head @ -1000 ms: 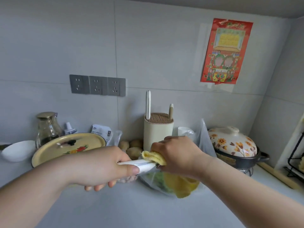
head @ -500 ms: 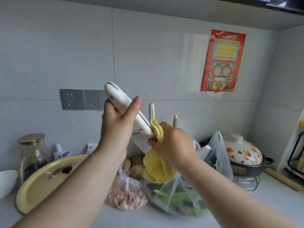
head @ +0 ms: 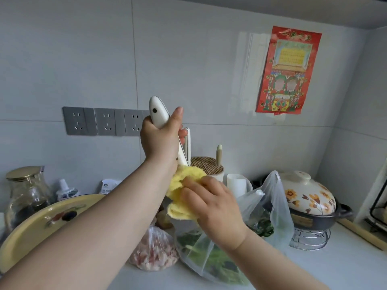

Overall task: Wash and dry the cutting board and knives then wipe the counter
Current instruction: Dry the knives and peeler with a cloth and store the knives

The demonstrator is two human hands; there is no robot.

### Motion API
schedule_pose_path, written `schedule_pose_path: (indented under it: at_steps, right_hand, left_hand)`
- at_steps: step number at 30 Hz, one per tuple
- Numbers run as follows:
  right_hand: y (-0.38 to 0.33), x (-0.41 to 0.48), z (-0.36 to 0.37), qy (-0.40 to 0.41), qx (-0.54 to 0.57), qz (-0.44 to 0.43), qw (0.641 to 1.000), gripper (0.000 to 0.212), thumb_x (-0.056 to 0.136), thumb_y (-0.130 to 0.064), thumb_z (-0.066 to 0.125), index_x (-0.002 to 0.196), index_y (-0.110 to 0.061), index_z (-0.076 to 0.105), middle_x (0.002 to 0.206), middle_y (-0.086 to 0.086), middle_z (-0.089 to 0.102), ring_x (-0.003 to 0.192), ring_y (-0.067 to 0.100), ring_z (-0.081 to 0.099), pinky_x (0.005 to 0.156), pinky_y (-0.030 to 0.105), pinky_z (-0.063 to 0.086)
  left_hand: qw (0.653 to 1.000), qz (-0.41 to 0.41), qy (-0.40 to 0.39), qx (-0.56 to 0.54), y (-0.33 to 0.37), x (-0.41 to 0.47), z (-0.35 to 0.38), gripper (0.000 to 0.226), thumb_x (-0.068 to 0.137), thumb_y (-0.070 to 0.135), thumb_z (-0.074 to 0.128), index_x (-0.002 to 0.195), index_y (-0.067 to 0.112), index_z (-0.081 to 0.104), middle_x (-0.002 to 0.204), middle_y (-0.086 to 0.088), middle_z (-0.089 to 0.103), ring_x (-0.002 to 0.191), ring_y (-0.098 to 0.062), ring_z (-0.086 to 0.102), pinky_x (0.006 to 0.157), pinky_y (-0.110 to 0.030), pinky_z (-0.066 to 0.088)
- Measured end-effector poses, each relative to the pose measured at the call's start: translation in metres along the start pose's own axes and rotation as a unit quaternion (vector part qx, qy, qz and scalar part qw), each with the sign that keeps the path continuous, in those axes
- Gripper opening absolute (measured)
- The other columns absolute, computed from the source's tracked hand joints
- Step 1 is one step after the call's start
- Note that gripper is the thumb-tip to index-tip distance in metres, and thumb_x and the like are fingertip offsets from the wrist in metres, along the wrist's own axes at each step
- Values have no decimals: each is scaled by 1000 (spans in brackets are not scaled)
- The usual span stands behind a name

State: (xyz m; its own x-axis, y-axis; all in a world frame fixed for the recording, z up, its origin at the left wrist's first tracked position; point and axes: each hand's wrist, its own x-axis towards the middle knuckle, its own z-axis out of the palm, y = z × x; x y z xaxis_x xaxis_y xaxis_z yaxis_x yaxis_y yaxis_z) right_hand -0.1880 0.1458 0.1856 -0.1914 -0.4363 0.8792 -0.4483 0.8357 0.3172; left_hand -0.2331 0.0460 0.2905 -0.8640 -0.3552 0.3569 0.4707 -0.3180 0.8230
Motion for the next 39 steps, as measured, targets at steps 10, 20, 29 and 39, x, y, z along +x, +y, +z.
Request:
schedule_pose_path:
  at_steps: [10, 20, 29, 39]
  right_hand:
    - [19, -27, -5, -185, 1, 30, 982, 16, 49, -19, 67, 64, -22, 60, 60, -11, 62, 61, 13, 48, 43, 19, 38]
    - [85, -54, -30, -102, 98, 276, 951, 45, 51, -12, 63, 90, -29, 49, 71, -34, 49, 78, -7, 43, 47, 0, 25]
    - [107, -72, -4, -119, 225, 372, 893, 37, 62, -42, 42, 99, -39, 46, 94, -44, 50, 84, -17, 46, 66, 6, 38]
    - [115, -85, 14, -145, 277, 388, 867, 26, 61, -46, 45, 86, -52, 50, 94, -24, 56, 78, -4, 51, 63, 7, 38]
  left_hand:
    - [998, -7, -13, -62, 9, 21, 23, 24, 85, 17, 62, 68, 14, 45, 32, 8, 44, 26, -8, 37, 36, -14, 33]
    - [979, -50, -186, -67, 1, 54, 89, 44, 87, 44, 55, 57, 18, 36, 49, 3, 36, 34, -12, 34, 41, -16, 29]
    - [962, -4, -270, 28, -50, 79, 120, 25, 67, 23, 55, 52, 12, 38, 36, 4, 38, 28, -13, 33, 39, -14, 31]
    - [941, -10, -327, 86, -82, 99, 114, 32, 64, 18, 48, 32, 21, 44, 37, 5, 40, 30, -11, 34, 39, -15, 34]
